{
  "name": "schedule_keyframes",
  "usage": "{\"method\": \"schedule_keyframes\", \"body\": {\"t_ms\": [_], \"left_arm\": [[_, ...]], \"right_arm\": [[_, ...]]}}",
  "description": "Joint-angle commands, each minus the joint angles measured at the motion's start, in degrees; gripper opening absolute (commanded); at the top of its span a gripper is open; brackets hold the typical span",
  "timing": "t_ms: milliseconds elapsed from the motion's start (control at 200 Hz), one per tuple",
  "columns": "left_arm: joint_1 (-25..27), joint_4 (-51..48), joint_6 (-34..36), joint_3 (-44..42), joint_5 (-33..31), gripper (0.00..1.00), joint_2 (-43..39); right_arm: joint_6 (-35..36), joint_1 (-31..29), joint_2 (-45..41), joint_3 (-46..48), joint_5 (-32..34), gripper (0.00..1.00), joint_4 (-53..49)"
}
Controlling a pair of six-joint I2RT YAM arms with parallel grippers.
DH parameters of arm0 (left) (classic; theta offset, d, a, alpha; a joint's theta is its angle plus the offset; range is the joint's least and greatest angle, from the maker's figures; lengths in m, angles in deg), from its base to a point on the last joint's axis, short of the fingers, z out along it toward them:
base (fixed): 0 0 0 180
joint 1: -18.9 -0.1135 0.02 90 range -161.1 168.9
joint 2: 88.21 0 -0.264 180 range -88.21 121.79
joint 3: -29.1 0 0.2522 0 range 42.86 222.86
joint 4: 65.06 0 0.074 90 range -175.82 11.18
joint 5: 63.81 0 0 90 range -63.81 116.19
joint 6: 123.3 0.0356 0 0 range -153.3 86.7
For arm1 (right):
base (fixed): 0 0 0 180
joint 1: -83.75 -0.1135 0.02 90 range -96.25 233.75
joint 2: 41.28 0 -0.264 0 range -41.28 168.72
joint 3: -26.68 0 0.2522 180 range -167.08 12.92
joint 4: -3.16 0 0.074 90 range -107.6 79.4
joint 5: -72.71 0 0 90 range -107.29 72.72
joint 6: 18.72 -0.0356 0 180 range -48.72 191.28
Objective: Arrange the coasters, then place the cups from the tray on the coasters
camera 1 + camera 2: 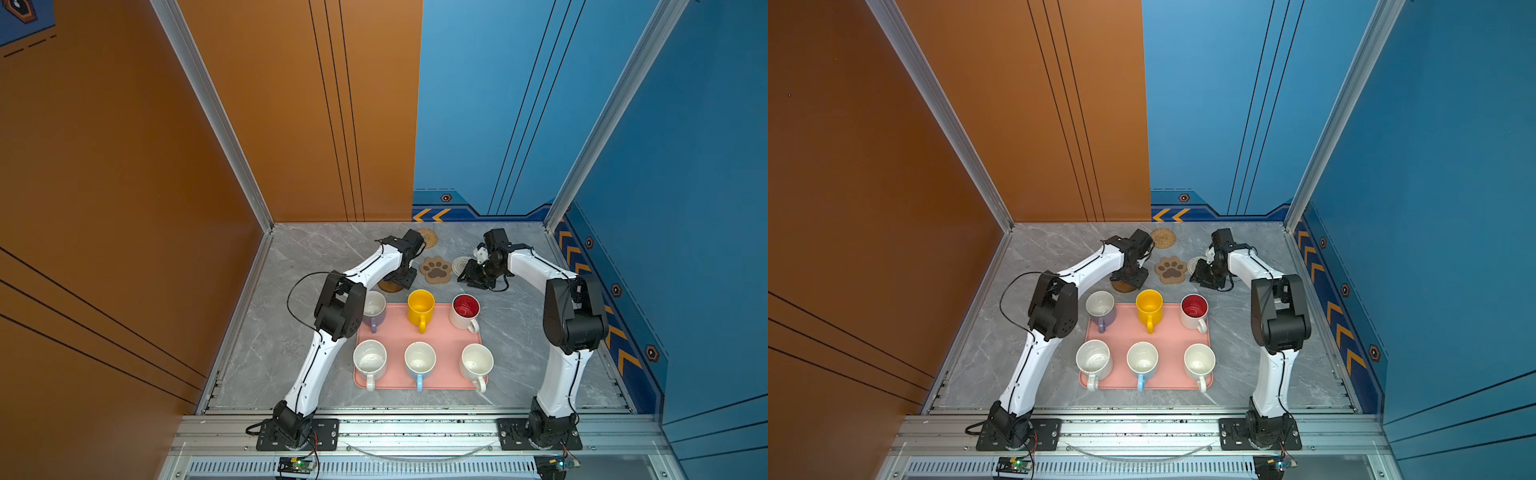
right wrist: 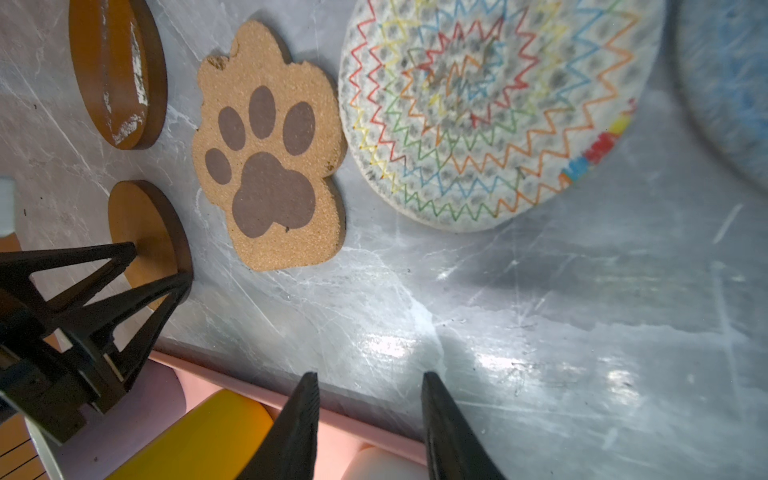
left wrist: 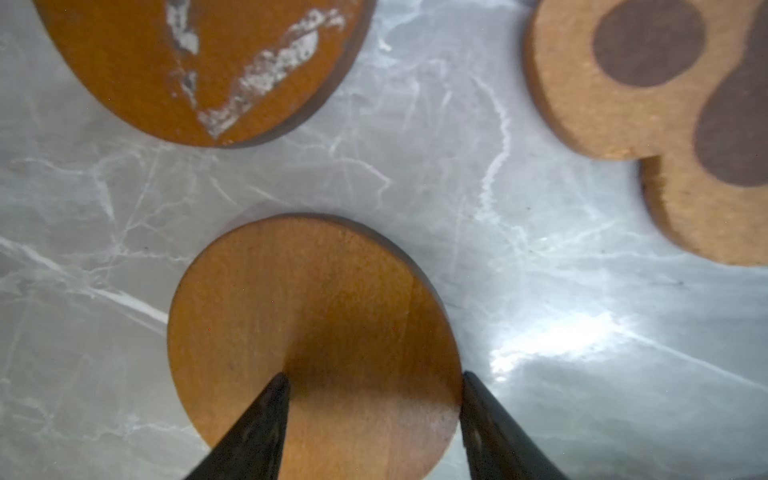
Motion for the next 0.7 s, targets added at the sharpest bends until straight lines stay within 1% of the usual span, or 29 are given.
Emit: {"method": "schedule_keyframes", "body": {"t_ms": [0, 160, 696], "left_arm": [[-1.76, -2.01, 1.12, -2.19, -1.53, 0.64, 0.56], [-3.33, -2.07, 1.99, -2.21, -3.63, 0.62, 0.82], [-8.40, -1.99, 2.24, -3.27, -5.27, 0.60, 0.60]], "right_arm": [[-0.70, 0.26, -1.78, 0.45, -0.60, 0.40, 0.18], [-0.84, 0.25, -2.10, 0.24, -0.64, 0.40, 0.15], [-1.03, -0.53, -5.03, 0.64, -0.49, 0.41, 0.14]]}}
